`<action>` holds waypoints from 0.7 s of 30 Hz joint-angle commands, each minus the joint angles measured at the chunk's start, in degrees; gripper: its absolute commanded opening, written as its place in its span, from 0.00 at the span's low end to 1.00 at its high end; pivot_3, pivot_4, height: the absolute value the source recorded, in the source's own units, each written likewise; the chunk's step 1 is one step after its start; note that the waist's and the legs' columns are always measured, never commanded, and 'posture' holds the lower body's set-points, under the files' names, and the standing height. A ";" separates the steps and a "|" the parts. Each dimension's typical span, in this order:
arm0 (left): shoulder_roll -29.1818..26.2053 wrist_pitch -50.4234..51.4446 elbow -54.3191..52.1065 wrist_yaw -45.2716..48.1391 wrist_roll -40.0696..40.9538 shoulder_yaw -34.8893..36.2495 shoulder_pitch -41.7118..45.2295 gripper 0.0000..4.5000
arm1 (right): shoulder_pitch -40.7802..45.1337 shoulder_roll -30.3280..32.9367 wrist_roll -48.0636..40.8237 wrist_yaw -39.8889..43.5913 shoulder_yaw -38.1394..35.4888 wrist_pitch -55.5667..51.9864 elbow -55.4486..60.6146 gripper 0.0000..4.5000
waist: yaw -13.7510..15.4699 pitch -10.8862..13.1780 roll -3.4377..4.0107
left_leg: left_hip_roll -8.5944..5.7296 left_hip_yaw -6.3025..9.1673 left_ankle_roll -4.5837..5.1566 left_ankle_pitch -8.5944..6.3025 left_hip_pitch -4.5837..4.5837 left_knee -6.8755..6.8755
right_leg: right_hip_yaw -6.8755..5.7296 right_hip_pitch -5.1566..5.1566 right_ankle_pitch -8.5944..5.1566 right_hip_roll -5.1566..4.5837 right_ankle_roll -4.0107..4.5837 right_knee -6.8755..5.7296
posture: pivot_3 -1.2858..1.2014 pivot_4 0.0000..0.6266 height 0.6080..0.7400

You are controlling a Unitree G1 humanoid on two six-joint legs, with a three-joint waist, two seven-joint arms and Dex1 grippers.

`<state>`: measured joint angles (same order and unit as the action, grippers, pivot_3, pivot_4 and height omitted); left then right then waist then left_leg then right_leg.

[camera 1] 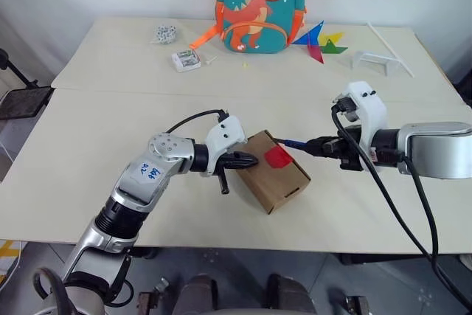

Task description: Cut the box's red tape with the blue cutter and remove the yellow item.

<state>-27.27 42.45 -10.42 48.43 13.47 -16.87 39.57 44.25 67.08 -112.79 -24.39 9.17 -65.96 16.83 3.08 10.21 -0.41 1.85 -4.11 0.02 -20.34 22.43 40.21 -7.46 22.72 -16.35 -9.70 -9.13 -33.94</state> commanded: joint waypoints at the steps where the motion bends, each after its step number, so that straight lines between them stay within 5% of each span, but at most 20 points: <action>1: -0.52 0.38 -0.21 0.41 -0.35 -0.71 0.10 0.00 | -1.09 1.66 -0.21 0.18 -0.69 -0.49 0.79 0.02 | -0.01 0.00 0.00 | 0.00 0.00 0.00 0.00 0.00 0.00 | 0.00 0.00 0.00 0.00 0.00 0.00 | 0.52 0.24 1.00; 21: -0.76 0.77 -0.69 0.79 -0.45 -1.01 0.12 0.00 | 3.36 -2.71 -0.21 -1.19 -2.13 2.23 0.41 0.02 | -0.33 0.00 0.00 | 0.00 -0.01 0.00 0.00 0.00 0.01 | 0.02 0.01 0.00 0.00 0.00 0.00 | 0.52 0.24 1.00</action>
<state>-27.46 42.50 -10.44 48.93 13.43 -16.94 39.64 46.59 64.30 -112.61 -25.39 8.60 -64.80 16.55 2.75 10.21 -0.41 1.86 -4.12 0.02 -20.34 22.42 40.23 -7.45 22.73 -16.35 -9.70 -9.13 -33.95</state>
